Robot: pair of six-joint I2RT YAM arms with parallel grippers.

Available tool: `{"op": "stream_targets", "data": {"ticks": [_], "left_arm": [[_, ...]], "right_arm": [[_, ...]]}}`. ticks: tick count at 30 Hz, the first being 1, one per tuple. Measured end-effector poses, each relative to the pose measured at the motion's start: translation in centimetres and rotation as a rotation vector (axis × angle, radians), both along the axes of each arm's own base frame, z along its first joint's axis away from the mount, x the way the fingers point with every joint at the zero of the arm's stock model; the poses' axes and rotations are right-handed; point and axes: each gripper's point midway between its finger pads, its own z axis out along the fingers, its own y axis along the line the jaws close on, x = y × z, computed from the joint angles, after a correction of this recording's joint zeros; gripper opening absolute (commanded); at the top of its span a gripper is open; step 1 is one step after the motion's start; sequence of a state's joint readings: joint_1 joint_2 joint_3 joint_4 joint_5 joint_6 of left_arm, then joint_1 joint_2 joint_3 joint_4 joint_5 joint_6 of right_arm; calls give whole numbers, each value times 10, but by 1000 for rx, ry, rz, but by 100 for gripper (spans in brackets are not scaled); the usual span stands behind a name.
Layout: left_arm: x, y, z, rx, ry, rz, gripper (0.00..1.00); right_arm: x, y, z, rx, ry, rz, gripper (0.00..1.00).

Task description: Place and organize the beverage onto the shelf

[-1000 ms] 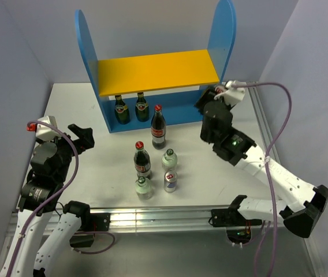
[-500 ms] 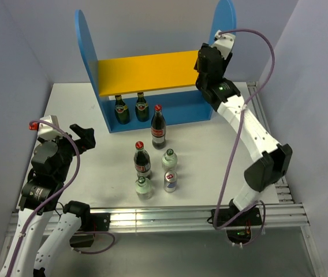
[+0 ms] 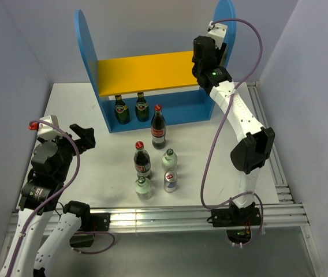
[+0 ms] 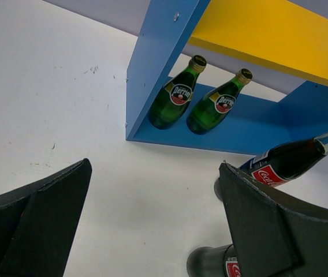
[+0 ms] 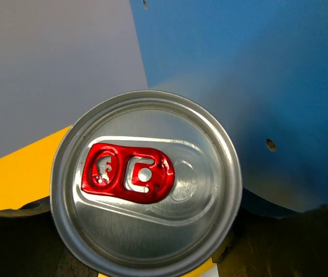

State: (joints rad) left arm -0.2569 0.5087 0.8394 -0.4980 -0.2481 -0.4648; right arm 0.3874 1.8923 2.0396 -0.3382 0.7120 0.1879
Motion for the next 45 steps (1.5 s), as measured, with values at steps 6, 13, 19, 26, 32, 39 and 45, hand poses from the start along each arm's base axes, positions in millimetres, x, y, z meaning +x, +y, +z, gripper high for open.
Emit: {"op": "stream_targets", "data": {"ticks": [6,13,19,26,32,39,45], "left_arm": [[0,0,0,0,0,0,99],[0,0,0,0,0,0,99],[0,0,0,0,0,0,99],[1,0,-1,1,4,0,99],[1,0,-1,2,6,2,99],[2,0,-2,3,10,5,99],[3,1,-3,6,14,11,99]], "right_arm": [[15,-3,-26,-19,46,-17,0],[20,-4,-29,-15,38,-24,49],[21,0,-35,-4,40,-17,100],[9,3,-53,-6,88,2,100],[-25,9,-30,25,61,39,100],[-90,21,9,90,-9,112,100],[-181,35,-19,140,5,222,100]]}}
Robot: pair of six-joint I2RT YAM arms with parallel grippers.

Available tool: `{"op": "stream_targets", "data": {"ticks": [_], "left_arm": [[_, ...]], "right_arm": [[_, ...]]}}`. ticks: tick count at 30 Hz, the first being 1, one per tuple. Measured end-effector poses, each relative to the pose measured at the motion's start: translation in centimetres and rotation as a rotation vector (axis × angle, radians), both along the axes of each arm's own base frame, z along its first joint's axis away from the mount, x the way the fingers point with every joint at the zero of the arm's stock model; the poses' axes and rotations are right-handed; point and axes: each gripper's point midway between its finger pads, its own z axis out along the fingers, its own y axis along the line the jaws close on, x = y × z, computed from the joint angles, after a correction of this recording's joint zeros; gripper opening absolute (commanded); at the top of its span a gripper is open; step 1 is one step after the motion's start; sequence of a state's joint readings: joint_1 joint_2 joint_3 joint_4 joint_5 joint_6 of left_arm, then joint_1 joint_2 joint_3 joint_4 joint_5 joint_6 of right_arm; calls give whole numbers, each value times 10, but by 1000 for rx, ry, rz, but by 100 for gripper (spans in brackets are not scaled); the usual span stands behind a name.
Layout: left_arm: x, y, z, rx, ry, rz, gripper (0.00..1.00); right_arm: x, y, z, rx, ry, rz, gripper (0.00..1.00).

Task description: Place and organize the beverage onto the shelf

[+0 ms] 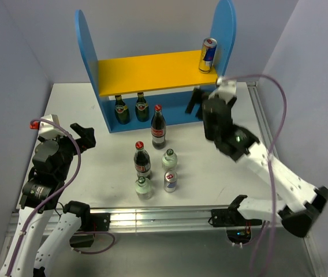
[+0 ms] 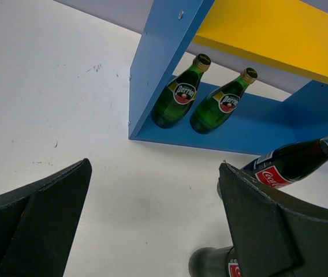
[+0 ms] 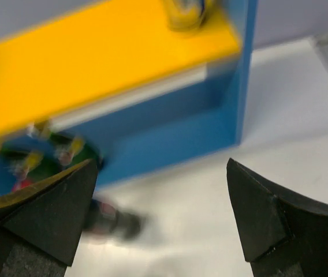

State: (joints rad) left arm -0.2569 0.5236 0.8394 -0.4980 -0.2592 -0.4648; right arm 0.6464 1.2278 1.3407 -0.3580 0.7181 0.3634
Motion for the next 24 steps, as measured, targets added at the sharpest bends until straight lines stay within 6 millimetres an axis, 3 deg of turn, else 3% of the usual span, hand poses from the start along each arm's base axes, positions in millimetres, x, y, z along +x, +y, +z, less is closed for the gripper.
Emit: {"op": "stream_targets", "data": {"ticks": [6,11,15,19,24], "left_arm": [[0,0,-1,1,2,1,99],[2,0,-3,3,11,0,99],[2,0,-3,3,13,1,99],[3,0,-3,4,14,2,99],[3,0,-3,4,14,2,99]], "right_arm": [[-108,31,-74,100,33,223,100],[-169,53,-130,135,119,363,100],[-210,72,-162,141,201,430,100],[-246,78,-199,102,265,453,100],[-265,81,-225,52,270,458,100]]}}
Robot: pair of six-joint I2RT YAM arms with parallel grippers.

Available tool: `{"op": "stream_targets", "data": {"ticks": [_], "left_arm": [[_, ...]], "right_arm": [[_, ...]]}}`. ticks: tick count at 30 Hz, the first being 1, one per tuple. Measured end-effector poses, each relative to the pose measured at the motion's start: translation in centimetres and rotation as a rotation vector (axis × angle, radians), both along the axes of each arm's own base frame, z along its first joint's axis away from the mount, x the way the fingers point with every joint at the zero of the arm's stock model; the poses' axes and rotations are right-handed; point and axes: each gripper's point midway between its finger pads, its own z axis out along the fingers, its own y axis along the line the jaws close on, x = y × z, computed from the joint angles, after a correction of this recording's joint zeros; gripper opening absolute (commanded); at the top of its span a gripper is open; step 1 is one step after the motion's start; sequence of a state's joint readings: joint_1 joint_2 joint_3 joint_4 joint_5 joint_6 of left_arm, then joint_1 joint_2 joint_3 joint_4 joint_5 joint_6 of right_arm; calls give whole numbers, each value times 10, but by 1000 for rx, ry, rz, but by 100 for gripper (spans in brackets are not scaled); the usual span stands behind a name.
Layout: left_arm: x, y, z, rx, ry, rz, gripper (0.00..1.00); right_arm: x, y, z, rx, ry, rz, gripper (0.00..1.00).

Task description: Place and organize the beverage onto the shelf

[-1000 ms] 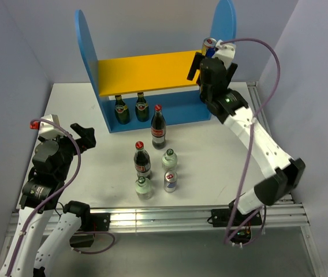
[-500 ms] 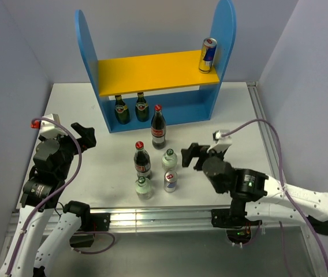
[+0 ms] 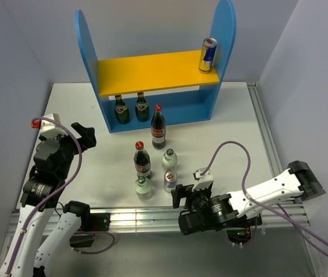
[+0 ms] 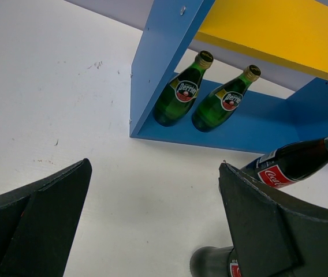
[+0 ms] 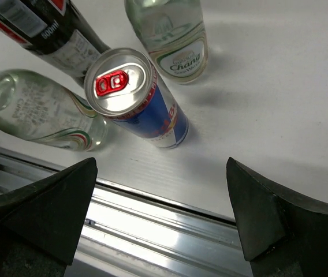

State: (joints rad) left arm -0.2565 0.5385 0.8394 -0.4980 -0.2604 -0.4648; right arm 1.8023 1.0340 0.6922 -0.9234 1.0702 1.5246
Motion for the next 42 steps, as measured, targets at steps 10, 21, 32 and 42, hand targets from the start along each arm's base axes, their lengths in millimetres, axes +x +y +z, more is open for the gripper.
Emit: {"op": "stream_targets", "data": {"ticks": [10,21,32,42], "left_arm": [[0,0,0,0,0,0,99],[0,0,0,0,0,0,99],[0,0,0,0,0,0,99],[0,0,0,0,0,-1,99]], "right_arm": [[24,0,-54,-31,-34,-56,100],[37,25,-67,-26,-35,-38,100],[41,47,-69,-30,-65,4,100],[83,50,-85,-96,-134,-78,91]]}}
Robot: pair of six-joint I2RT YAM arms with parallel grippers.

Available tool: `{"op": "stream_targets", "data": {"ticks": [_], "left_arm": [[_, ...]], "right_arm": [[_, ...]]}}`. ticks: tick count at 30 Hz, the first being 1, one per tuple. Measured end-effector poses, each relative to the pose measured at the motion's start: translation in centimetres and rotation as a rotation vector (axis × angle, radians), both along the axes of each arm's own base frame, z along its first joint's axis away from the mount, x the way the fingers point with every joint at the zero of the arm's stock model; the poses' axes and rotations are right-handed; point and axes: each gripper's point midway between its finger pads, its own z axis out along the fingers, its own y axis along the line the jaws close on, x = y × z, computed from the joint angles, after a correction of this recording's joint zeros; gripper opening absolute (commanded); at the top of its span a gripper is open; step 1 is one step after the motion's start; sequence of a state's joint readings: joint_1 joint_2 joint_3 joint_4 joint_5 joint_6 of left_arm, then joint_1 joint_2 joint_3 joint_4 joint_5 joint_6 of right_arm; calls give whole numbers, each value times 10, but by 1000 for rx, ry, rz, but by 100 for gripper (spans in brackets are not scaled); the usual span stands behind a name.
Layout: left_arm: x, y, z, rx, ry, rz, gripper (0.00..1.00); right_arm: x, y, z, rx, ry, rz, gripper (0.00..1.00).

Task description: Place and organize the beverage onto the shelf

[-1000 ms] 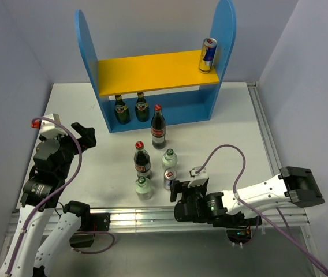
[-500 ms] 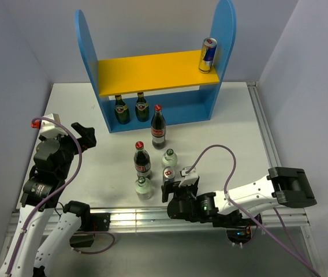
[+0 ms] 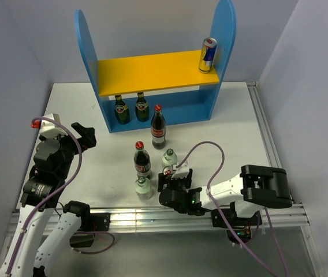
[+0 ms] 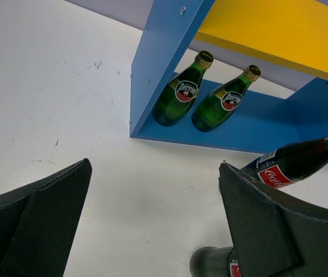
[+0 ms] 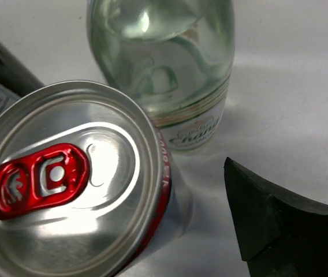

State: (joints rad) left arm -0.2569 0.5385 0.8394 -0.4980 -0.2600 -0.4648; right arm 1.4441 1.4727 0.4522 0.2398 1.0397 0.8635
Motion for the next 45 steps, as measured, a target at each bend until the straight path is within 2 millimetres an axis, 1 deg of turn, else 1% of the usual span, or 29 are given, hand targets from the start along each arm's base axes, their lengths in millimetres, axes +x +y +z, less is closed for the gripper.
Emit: {"op": "stream_targets", "data": {"ticks": [2,3,4,5,7,8,12,14,15,17,18,19,21,22,23,25,26,29,31,32,33,34,37,38,39,40,42,43,45], "left_arm": [[0,0,0,0,0,0,99],[0,0,0,0,0,0,99],[0,0,0,0,0,0,99],[0,0,0,0,0,0,99],[0,0,0,0,0,0,99],[0,0,0,0,0,0,99],[0,0,0,0,0,0,99],[0,0,0,0,0,0,99],[0,0,0,0,0,0,99],[0,0,0,0,1,0,99],[0,0,0,0,2,0,99],[1,0,-1,1,3,0,99],[1,0,-1,1,5,0,99],[1,0,-1,2,6,0,99],[1,0,-2,2,7,0,99],[1,0,-2,2,7,1,99],[1,0,-2,2,7,2,99],[2,1,-2,2,7,6,99],[2,1,-2,2,7,6,99],[2,1,-2,2,7,6,99],[2,1,-2,2,7,6,99],[2,1,-2,2,7,7,99],[1,2,-1,2,6,8,99],[1,2,-1,1,6,8,99],[1,2,-1,1,6,9,99],[1,2,-1,1,6,9,99],[1,2,-1,1,6,10,99],[1,2,-1,1,6,10,99],[1,2,-1,1,6,10,99]], "right_arm": [[7,-2,0,-8,-21,-24,81],[9,-3,1,-8,-32,-35,71],[10,-3,2,-3,-36,-40,67],[12,-4,3,-1,-48,-53,60],[15,-9,4,-21,-68,-73,17],[16,-11,4,-19,-72,-82,0],[14,-19,6,-53,-52,-116,0],[10,-22,15,-69,-36,-136,0],[7,-23,27,-82,-36,-147,0],[1,-17,60,-61,-38,-159,0],[-1,-12,84,-22,-45,-165,0],[-3,-7,112,28,-53,-168,0],[-1,-7,165,112,-98,-179,0],[0,-10,189,155,-120,-186,0],[3,-18,215,181,-153,-190,0],[12,-33,251,200,-208,-208,0],[19,-42,265,186,-232,-216,0],[50,-57,299,205,-269,-210,0],[77,-76,325,170,-309,-248,0],[90,-81,342,153,-328,-265,0],[106,-85,365,153,-353,-283,0],[119,-86,382,146,-369,-286,0],[164,-84,439,159,-435,-297,0],[182,-84,453,154,-454,-297,0],[196,-86,462,148,-467,-306,0],[212,-87,466,129,-469,-310,0],[243,-90,465,101,-465,-323,0],[258,-92,460,81,-452,-326,0],[287,-93,443,44,-417,-328,0]]}}
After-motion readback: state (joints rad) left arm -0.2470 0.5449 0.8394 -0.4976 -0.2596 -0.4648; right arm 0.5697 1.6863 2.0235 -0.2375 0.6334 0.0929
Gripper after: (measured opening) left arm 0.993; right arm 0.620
